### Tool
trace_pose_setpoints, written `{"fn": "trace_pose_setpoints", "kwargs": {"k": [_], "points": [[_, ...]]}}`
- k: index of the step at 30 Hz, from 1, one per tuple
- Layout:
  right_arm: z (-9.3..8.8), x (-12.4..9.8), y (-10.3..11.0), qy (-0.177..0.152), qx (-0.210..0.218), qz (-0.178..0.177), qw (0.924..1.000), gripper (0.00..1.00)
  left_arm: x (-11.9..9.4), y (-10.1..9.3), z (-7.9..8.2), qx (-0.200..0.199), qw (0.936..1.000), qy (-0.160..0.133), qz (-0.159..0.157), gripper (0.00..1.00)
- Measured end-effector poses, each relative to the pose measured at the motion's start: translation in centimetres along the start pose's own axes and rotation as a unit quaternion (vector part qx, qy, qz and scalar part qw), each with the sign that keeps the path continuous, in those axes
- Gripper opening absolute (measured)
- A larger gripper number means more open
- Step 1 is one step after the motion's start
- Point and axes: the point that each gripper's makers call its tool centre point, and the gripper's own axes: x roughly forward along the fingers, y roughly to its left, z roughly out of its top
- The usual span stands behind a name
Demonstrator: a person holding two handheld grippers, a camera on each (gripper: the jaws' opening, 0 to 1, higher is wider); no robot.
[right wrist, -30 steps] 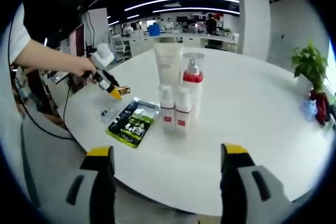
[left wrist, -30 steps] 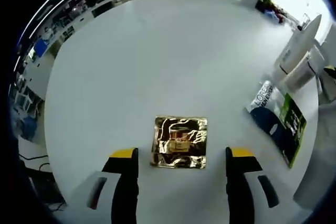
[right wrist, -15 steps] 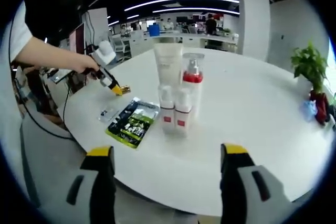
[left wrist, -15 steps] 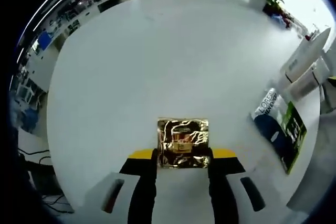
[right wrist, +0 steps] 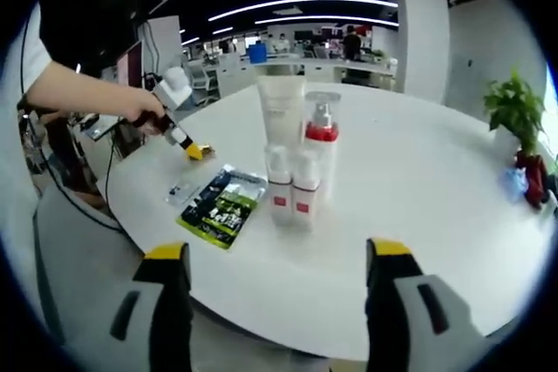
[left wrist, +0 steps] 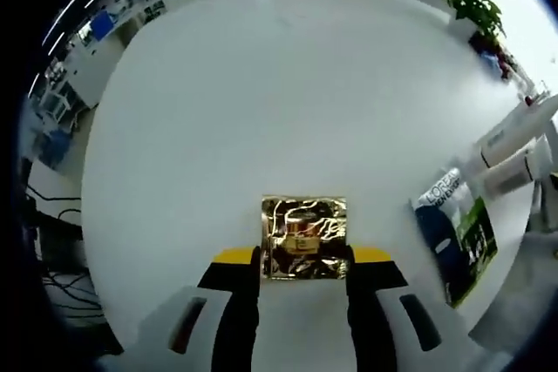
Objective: Arrange the skincare products in the storage area until every visible bottle or jar stands upright without overlapping.
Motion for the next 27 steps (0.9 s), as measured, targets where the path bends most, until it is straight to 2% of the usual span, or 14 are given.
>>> {"fn": "trace_pose_setpoints", "kwargs": {"k": [5, 6, 12, 15, 16, 24, 27], "points": [[0.1, 0.0, 0.0, -0.002, 0.001, 0.001, 1.0000, 0.83, -0.2, -0.9, -0.4, -0.058, 0.9981, -0.019, -0.002, 0.36], [0.1, 0.0, 0.1, -0.003, 0.000, 0.002, 1.0000, 0.83, -0.3, -1.1, -0.2, -0.073, 0.9969, -0.031, -0.001, 0.36], [0.1, 0.0, 0.2, -0.004, -0.001, 0.004, 1.0000, 0.83, -0.5, -2.1, -1.1, -0.122, 0.9919, -0.037, 0.001, 0.36], [0.2, 0.0, 0.2, -0.005, -0.002, 0.005, 1.0000, 0.83, -0.7, -2.5, -1.1, -0.139, 0.9893, -0.045, -0.002, 0.36], [0.2, 0.0, 0.2, -0.005, -0.002, 0.005, 1.0000, 0.83, -0.7, -2.6, -0.8, -0.146, 0.9877, -0.058, -0.001, 0.36], [0.2, 0.0, 0.3, -0.006, -0.004, 0.007, 1.0000, 0.82, -1.1, -4.5, -1.6, -0.175, 0.9824, -0.067, 0.005, 0.36], [0.2, 0.0, 0.3, -0.006, -0.003, 0.006, 1.0000, 0.82, -1.0, -4.8, -2.0, -0.185, 0.9801, -0.069, 0.018, 0.36]]}}
